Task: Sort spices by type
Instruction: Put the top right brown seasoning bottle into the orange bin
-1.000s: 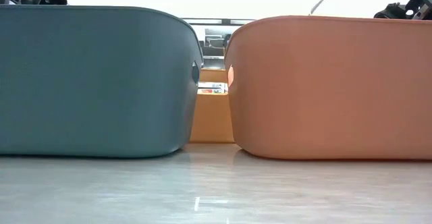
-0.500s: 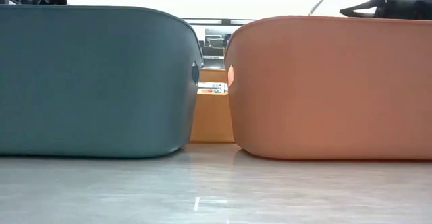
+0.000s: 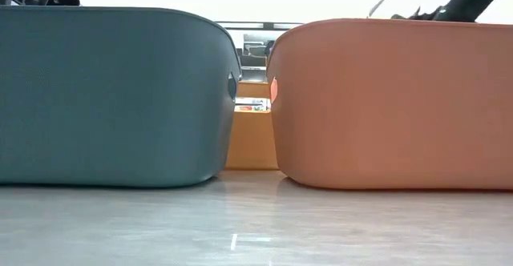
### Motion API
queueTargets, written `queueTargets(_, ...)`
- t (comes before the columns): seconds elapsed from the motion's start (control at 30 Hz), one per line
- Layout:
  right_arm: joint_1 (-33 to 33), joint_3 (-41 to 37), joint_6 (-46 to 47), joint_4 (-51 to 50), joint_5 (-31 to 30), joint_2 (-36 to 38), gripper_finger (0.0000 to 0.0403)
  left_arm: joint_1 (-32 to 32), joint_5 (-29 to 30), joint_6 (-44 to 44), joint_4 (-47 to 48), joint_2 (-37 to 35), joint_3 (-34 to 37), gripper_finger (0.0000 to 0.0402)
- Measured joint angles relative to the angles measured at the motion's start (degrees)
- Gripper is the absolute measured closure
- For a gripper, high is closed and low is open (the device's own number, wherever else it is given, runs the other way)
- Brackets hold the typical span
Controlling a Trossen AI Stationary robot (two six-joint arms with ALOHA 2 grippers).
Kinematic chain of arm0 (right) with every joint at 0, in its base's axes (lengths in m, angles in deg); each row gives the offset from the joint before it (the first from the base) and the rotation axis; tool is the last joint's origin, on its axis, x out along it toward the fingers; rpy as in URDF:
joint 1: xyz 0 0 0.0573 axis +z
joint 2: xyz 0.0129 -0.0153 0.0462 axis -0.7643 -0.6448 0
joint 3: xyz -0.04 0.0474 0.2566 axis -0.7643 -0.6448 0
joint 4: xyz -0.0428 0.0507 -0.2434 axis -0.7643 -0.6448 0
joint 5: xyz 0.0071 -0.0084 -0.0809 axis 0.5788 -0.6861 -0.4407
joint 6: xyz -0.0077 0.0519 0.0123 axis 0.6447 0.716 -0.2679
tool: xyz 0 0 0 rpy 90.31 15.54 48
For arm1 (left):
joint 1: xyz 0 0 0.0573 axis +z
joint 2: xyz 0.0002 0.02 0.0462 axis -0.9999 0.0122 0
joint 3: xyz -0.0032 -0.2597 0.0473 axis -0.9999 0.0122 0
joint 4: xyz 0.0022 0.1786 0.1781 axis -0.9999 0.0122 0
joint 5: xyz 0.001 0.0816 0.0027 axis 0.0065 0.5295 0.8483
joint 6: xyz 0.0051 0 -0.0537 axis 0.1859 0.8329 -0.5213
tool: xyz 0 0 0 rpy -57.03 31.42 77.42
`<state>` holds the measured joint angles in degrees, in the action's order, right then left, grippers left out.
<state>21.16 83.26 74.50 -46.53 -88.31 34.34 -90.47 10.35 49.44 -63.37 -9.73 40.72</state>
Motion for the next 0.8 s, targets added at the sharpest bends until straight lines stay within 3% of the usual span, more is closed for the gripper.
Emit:
queueTargets(0.23, -2.2, 4.2, 0.0, 3.8, 1.6, -10.3, 0.0186, 0.0, 0.0, 0.0, 0.0, 0.0, 0.0, 0.0401)
queueTargets(0.4, -2.7, 11.5, 0.0, -6.0, 0.5, -17.6, 0.0095, 0.0, 0.0, 0.0, 0.0, 0.0, 0.0, 0.0401)
queueTargets(0.57, -3.6, 18.8, 2.6, -19.2, -4.2, -25.2, 0.0076, 0.0, 0.0, 0.0, 0.0, 0.0, 0.0, 0.0401)
queueTargets(0.8, -6.9, 20.0, 1.1, -18.9, -1.8, -32.9, 0.0075, 0.0, 0.0, 0.0, 0.0, 0.0, 0.0, 0.0401)
